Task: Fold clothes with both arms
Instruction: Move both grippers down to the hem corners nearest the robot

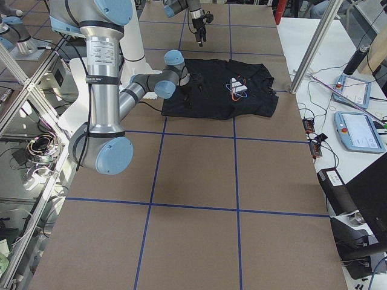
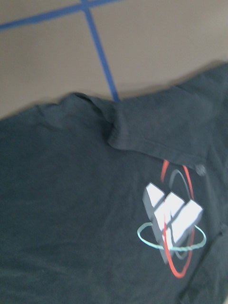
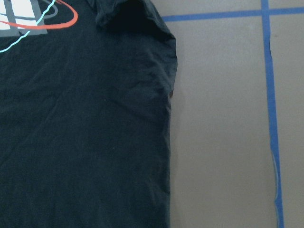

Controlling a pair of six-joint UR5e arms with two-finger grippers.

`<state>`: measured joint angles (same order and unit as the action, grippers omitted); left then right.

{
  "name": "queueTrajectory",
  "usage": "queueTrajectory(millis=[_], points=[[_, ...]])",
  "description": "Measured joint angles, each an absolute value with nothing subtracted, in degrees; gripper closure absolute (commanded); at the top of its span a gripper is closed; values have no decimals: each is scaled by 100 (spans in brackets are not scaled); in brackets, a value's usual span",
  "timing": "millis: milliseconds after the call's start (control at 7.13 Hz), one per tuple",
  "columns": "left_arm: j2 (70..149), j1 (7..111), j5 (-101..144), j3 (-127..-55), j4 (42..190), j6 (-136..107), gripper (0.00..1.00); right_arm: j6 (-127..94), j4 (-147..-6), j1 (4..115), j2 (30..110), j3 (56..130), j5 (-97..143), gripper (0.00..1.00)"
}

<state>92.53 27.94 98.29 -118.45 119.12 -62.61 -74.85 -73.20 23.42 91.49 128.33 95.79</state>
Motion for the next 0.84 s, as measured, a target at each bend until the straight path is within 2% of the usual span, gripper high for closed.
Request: queueTrajectory(millis=[421, 561, 701, 841], points=[[8976, 1697, 9444, -11869, 12065, -7443, 0, -7996, -7321, 1430, 9404, 13077, 8697, 0], [8890, 1414, 9348, -11870, 12075, -7713, 9, -8022, -7321, 1372, 9416, 13096, 8624, 0], [8847, 1166, 9242, -11865, 12076, -7920, 24, -8030, -7321, 1353, 9419, 13100, 8586, 0], [8832, 978, 9190, -11858, 12076, -8059, 31, -8032, -7321, 1349, 9421, 13103, 8568, 0]])
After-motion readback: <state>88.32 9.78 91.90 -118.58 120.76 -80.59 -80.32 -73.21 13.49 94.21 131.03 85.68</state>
